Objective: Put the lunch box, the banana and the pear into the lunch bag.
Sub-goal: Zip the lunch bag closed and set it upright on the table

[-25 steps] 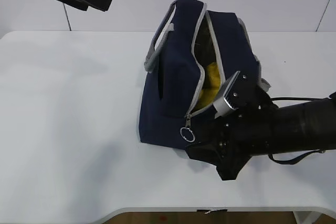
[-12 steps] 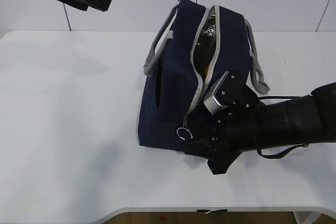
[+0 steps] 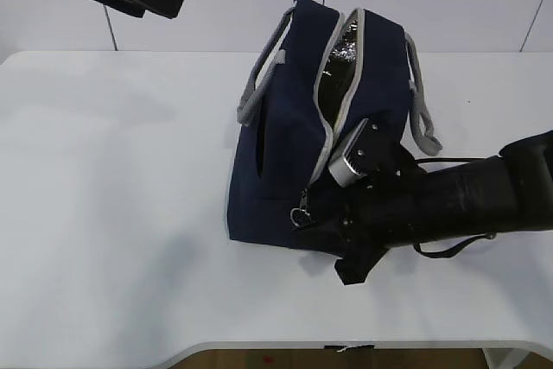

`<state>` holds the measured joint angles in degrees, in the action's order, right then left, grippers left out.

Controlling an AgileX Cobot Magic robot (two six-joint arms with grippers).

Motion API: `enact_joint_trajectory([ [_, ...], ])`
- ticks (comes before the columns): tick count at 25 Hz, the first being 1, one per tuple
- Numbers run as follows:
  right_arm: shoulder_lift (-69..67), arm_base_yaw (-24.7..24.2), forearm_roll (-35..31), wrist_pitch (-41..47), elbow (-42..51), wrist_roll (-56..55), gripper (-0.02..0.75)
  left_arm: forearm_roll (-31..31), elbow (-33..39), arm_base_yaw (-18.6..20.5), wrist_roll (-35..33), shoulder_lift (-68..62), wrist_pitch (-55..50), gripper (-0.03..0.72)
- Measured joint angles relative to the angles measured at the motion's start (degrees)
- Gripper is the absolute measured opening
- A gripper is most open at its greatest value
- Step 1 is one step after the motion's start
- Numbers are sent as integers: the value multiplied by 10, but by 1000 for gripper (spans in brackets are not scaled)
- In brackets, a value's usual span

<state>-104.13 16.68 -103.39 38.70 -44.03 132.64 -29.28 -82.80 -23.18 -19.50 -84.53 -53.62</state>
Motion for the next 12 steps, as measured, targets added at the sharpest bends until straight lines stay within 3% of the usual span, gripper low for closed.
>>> enact_joint_trajectory([
  [5,0,0,0,-5,-5,0,155,0,0,0,0,0,0,382],
  [9,0,0,0,-13,-5,0,20,-3,0,0,0,0,0,382],
  [12,0,0,0,-13,-5,0,6,-10,0,0,0,0,0,382],
])
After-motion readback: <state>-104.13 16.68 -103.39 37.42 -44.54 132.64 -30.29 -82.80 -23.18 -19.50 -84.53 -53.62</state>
